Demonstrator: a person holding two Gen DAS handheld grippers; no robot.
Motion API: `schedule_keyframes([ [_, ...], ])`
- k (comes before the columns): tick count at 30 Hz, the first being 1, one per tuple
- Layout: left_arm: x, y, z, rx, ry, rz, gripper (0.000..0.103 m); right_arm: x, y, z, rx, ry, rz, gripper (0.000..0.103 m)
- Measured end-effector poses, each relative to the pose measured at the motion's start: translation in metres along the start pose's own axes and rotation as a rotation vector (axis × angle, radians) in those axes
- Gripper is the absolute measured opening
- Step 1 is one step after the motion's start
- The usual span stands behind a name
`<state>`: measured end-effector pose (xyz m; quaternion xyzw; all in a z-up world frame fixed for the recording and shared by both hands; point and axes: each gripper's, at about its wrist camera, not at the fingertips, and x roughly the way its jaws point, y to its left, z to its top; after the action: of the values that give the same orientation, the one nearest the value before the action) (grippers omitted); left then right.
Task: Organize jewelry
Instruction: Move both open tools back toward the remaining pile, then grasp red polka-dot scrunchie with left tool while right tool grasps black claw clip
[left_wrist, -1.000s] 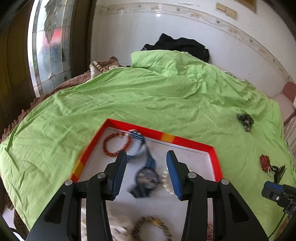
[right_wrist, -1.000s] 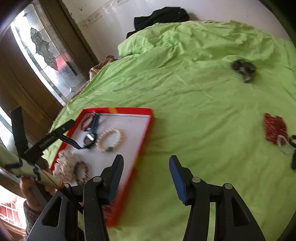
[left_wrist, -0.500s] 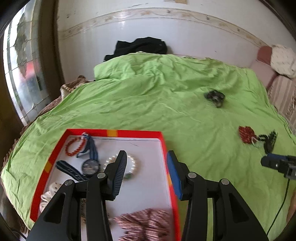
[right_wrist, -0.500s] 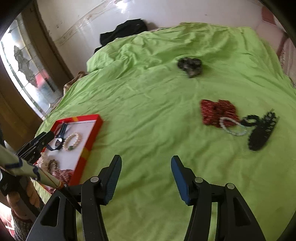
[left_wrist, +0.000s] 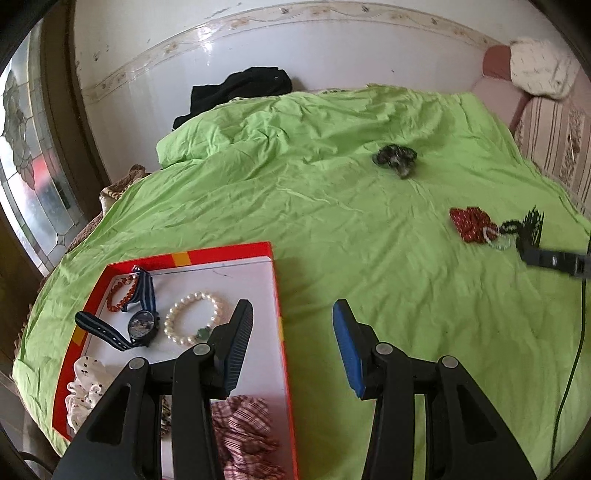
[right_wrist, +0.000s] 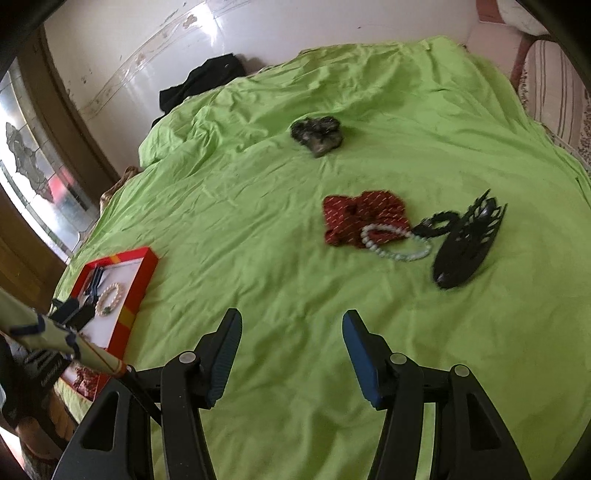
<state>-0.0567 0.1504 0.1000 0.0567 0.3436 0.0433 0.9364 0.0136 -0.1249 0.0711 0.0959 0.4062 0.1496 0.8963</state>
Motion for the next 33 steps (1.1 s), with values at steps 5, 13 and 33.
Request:
schedule_keyframes([
  [5, 0.001, -0.020, 0.001, 0.061, 0.003, 0.021, 0.044, -0.004, -0.022, 0.019, 0.032, -0.058, -0.008, 0.063],
  [13, 0.022, -0.057, 0.008, 0.107, 0.055, -0.002, 0.044, -0.015, -0.078, 0.033, 0.150, -0.131, -0.018, 0.067],
  [33, 0.078, -0.130, 0.039, 0.170, 0.151, -0.058, 0.044, -0.009, -0.154, 0.045, 0.284, -0.150, -0.075, 0.067],
])
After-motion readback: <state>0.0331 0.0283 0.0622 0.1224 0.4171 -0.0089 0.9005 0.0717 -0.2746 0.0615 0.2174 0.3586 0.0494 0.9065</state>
